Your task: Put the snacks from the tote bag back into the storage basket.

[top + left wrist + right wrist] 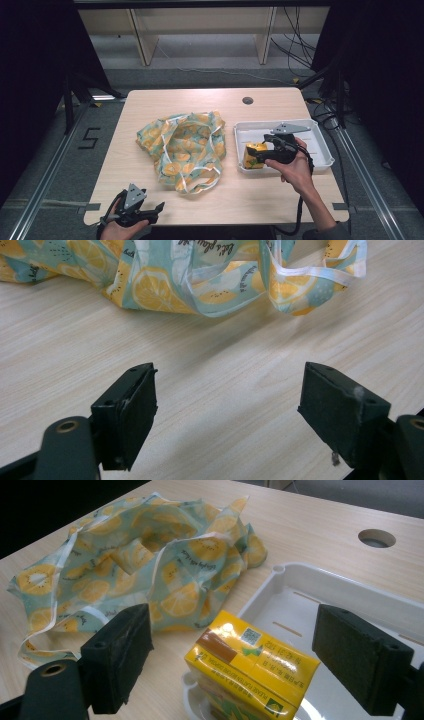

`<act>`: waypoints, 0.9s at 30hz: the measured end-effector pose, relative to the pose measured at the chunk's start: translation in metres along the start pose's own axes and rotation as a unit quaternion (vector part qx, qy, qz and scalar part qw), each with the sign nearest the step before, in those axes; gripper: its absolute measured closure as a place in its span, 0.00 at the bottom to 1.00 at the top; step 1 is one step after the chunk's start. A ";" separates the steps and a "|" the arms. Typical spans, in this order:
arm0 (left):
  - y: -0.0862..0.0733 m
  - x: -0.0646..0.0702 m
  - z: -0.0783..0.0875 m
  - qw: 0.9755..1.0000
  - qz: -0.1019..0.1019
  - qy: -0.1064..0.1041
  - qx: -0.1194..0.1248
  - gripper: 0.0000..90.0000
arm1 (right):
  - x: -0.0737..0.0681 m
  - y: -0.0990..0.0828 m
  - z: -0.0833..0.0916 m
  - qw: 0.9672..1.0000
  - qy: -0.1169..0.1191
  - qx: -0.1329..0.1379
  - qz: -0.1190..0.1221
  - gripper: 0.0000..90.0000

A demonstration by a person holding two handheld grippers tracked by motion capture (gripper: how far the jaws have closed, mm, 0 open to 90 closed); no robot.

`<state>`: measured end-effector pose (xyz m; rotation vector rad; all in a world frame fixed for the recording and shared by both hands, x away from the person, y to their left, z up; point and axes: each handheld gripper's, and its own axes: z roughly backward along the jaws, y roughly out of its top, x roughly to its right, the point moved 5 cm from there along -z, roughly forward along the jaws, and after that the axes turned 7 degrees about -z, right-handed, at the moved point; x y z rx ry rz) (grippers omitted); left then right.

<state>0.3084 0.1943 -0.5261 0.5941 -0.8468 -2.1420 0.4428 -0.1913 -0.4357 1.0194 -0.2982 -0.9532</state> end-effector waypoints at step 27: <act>0.000 0.001 -0.001 1.000 0.013 0.004 0.007 0.25 | -0.005 -0.016 0.018 1.000 0.013 -0.013 -0.001 0.18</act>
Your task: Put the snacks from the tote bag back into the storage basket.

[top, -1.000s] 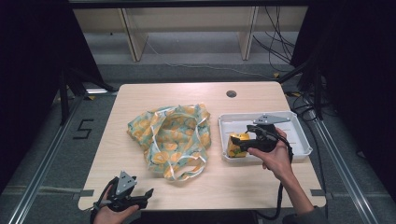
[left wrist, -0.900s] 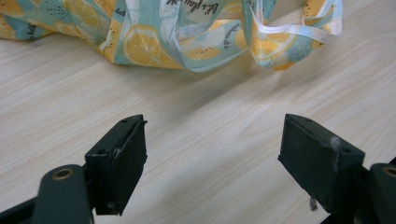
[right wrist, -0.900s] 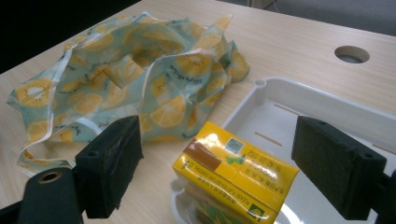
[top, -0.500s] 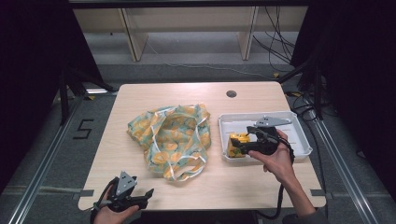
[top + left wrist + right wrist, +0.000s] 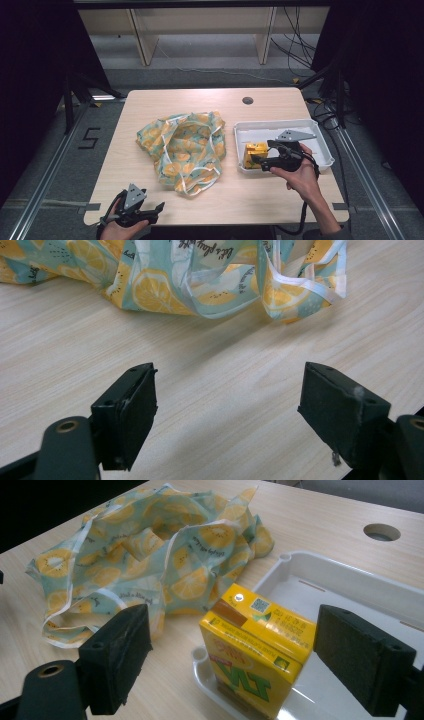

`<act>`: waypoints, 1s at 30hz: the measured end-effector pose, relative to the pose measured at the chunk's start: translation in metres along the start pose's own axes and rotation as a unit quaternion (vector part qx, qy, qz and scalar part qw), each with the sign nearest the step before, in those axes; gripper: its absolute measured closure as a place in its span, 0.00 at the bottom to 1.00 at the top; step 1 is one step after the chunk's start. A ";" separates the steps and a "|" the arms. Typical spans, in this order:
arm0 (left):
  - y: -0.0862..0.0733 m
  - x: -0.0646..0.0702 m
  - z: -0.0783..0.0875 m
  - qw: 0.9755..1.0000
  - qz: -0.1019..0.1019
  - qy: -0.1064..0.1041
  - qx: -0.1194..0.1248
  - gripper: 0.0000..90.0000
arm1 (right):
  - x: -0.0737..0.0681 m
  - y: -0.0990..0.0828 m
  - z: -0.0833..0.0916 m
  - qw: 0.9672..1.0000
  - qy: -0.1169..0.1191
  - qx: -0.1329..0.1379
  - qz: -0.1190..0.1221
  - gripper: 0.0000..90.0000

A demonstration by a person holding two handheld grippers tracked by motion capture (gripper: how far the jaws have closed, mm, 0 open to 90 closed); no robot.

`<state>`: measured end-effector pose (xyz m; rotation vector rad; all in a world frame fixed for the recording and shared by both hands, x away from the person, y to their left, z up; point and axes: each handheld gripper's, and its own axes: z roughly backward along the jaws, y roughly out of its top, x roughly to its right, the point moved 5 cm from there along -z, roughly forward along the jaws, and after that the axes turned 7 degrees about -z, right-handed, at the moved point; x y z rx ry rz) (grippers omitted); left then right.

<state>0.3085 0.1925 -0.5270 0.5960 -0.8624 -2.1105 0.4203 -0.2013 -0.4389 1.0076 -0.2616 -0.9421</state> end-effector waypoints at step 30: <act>0.000 -0.001 0.002 1.000 -0.009 0.001 0.000 0.25 | -0.011 -0.053 0.014 1.000 0.018 -0.002 -0.017 0.18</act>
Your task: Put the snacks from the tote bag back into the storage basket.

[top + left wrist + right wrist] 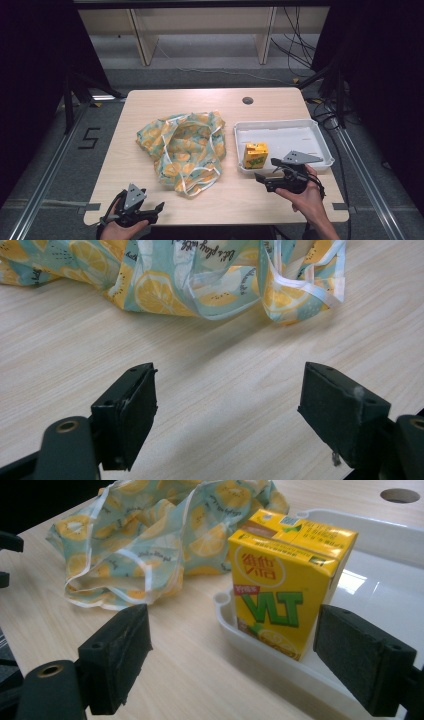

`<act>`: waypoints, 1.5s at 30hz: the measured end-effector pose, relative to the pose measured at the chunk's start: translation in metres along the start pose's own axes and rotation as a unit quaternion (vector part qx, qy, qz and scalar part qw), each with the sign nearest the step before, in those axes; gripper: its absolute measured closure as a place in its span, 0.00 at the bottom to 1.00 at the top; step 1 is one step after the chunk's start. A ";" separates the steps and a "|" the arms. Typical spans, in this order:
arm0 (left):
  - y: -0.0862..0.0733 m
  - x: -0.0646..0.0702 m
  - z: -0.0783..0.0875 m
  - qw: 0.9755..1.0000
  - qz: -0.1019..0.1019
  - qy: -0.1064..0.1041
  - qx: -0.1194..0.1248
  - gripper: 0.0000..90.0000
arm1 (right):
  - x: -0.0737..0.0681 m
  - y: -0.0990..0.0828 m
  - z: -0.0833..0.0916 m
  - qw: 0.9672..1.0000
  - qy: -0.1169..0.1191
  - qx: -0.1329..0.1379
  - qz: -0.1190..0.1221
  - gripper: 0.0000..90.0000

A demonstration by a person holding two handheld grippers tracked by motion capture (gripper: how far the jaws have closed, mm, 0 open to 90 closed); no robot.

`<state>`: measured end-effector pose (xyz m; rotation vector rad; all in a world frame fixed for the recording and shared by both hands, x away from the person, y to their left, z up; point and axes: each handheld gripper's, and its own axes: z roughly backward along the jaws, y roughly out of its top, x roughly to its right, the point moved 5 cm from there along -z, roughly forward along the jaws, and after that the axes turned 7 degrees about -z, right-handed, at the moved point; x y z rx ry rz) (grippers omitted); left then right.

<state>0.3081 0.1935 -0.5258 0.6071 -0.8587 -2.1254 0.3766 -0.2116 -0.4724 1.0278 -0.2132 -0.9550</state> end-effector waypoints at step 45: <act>-0.001 0.001 0.000 1.000 -0.020 -0.007 -0.016 0.25 | -0.007 -0.065 -0.001 0.994 0.006 -0.090 0.056 0.20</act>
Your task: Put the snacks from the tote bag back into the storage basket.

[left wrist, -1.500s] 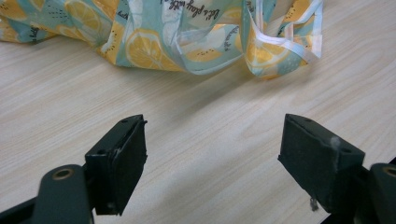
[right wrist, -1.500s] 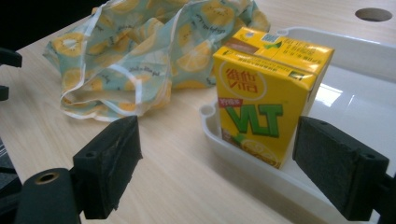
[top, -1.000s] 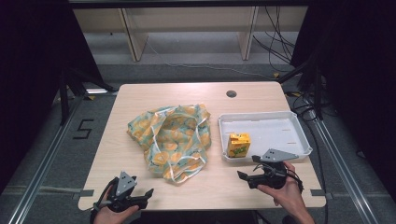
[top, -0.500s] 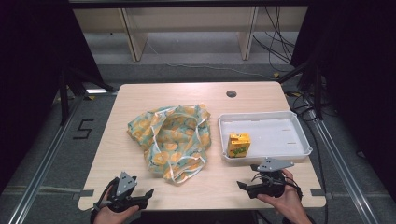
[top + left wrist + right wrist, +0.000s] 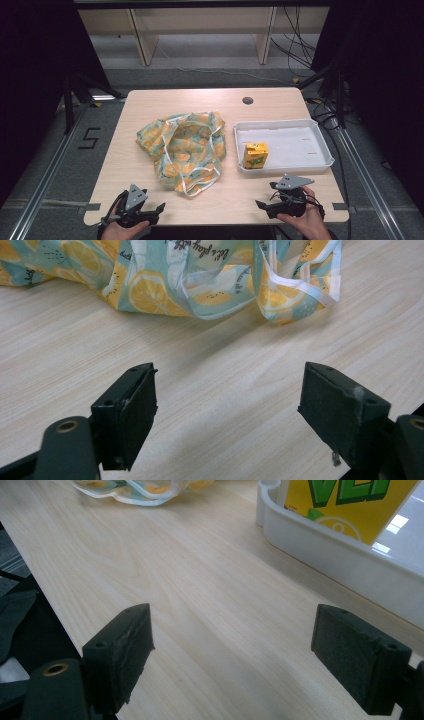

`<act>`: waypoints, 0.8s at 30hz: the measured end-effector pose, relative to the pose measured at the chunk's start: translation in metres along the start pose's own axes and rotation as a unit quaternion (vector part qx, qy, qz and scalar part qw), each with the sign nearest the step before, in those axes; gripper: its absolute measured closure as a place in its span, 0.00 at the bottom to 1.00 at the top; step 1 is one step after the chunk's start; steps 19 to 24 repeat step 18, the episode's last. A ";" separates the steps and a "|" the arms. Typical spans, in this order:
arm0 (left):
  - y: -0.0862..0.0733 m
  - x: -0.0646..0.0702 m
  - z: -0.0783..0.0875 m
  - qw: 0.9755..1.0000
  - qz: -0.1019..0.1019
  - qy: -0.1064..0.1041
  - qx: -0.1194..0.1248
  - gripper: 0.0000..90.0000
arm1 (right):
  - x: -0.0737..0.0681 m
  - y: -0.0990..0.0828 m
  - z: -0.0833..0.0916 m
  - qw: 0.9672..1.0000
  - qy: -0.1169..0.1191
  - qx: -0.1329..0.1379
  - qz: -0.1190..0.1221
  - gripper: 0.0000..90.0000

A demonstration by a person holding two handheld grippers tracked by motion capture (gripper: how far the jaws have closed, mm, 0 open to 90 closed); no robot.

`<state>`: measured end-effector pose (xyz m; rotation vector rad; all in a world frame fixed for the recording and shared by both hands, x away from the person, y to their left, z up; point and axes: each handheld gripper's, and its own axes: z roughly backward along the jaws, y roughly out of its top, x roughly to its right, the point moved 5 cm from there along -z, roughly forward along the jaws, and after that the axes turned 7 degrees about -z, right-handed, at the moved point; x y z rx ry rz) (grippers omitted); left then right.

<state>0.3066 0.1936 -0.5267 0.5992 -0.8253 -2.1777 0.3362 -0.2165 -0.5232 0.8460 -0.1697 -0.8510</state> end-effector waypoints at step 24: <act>0.000 0.000 -0.001 1.000 -0.001 0.003 0.001 0.25 | 0.002 0.000 0.000 1.000 -0.010 0.003 0.005 0.20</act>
